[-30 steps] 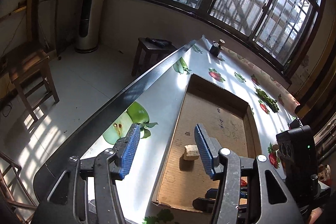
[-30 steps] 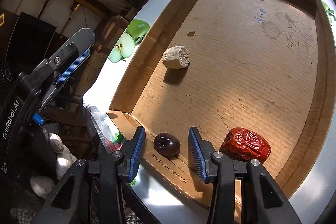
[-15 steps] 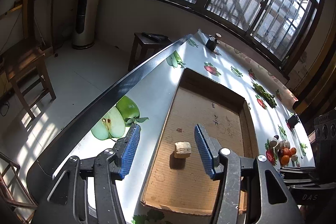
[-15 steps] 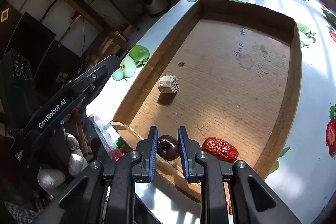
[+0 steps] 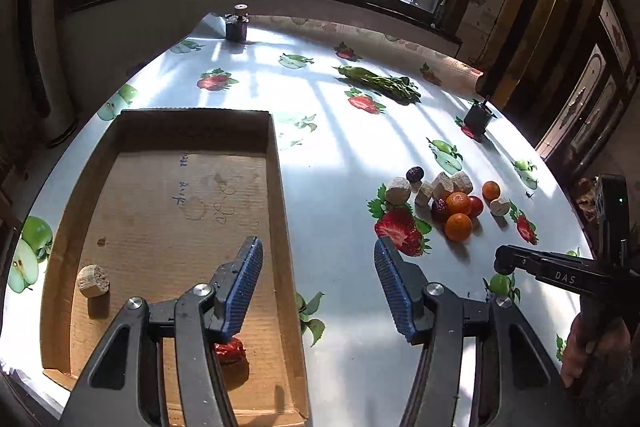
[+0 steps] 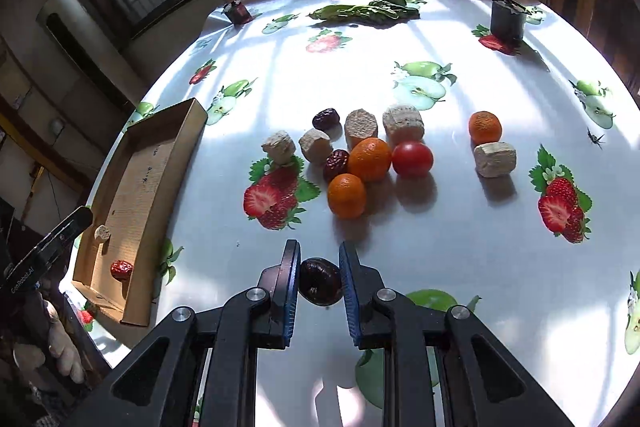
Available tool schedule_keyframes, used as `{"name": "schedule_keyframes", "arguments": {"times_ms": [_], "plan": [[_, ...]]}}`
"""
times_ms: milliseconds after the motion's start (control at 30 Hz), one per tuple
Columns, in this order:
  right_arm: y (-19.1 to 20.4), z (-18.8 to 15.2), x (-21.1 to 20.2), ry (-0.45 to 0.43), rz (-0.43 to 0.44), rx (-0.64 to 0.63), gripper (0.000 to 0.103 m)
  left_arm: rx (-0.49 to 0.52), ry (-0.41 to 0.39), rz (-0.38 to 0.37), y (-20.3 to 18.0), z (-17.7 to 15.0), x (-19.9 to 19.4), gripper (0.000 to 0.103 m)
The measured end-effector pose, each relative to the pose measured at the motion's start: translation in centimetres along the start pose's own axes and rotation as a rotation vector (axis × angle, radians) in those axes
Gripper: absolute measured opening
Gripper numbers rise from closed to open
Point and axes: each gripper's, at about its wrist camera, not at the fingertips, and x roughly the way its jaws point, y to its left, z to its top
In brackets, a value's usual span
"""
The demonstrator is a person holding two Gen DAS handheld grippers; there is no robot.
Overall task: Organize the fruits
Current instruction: 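Grasp a dark plum with right tool while left tool grasps an orange, then carry the orange and dark plum into the box and open both tools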
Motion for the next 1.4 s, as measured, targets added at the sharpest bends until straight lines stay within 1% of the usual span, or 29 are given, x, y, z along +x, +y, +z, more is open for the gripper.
{"name": "schedule_keyframes", "arguments": {"times_ms": [33,100,200,267,333,367,433,533,600,667,867,900,933,967,1033,1133,1233,1333,1400], "plan": [[-1.5,-0.3,0.3,-0.001,-0.008,0.016,0.022,0.015,0.021,0.000,-1.2,0.0,1.0,0.057],[-3.3,-0.4,0.7,-0.004,-0.013,0.040,0.022,0.038,0.058,0.002,-3.1,-0.1,2.6,0.057],[-4.6,-0.9,1.3,-0.018,-0.017,0.040,0.023,0.083,0.095,0.006,-5.8,-0.2,4.6,0.057],[-4.9,-1.3,1.1,-0.030,0.005,0.036,0.023,0.115,0.109,0.009,-7.5,-0.2,5.7,0.057],[-4.8,-1.7,0.9,-0.044,0.000,0.016,0.025,0.140,0.119,0.012,-8.9,-0.2,6.8,0.057],[-4.8,-2.0,0.8,-0.051,-0.008,0.004,0.030,0.151,0.123,0.006,-9.6,-0.1,7.3,0.057],[-4.8,-2.5,0.8,-0.058,-0.014,-0.010,0.037,0.171,0.128,-0.012,-10.9,0.1,8.5,0.057],[-5.1,-2.9,0.9,-0.056,0.007,-0.008,0.037,0.206,0.131,-0.036,-12.8,0.2,10.4,0.057],[-5.3,-2.9,0.9,-0.059,0.016,-0.004,0.037,0.231,0.135,-0.034,-13.7,0.2,11.7,0.057],[-5.3,-3.0,0.8,-0.062,0.016,-0.006,0.037,0.237,0.140,-0.082,-14.4,0.2,12.6,0.057],[-5.1,-3.4,0.7,-0.065,0.016,-0.020,0.037,0.303,0.166,-0.084,-16.6,-0.7,14.1,0.056],[-5.0,-3.5,0.7,-0.065,0.016,-0.020,0.037,0.313,0.155,-0.075,-16.7,-0.9,14.0,0.055],[-5.0,-3.5,0.7,-0.065,0.016,-0.021,0.037,0.322,0.148,-0.069,-16.8,-1.0,14.0,0.037],[-4.9,-3.5,0.7,-0.065,0.014,-0.024,0.037,0.325,0.148,-0.086,-16.8,-1.0,13.8,0.030],[-4.8,-3.6,0.6,-0.063,0.012,-0.027,0.035,0.301,0.159,-0.100,-16.4,-0.8,13.5,0.030],[-4.5,-3.8,0.3,-0.060,0.014,-0.030,0.027,0.259,0.154,-0.120,-15.3,-0.6,12.3,0.029],[-3.9,-4.0,-0.2,-0.064,0.000,-0.043,0.027,0.210,0.138,-0.153,-13.6,-0.4,10.0,0.030],[-3.5,-3.9,-0.4,-0.069,0.002,-0.054,0.027,0.166,0.108,-0.165,-11.5,-0.1,7.6,0.030],[-3.7,-3.9,0.0,-0.042,0.015,-0.036,0.028,0.133,0.083,-0.167,-9.9,0.0,5.9,0.030]]}}
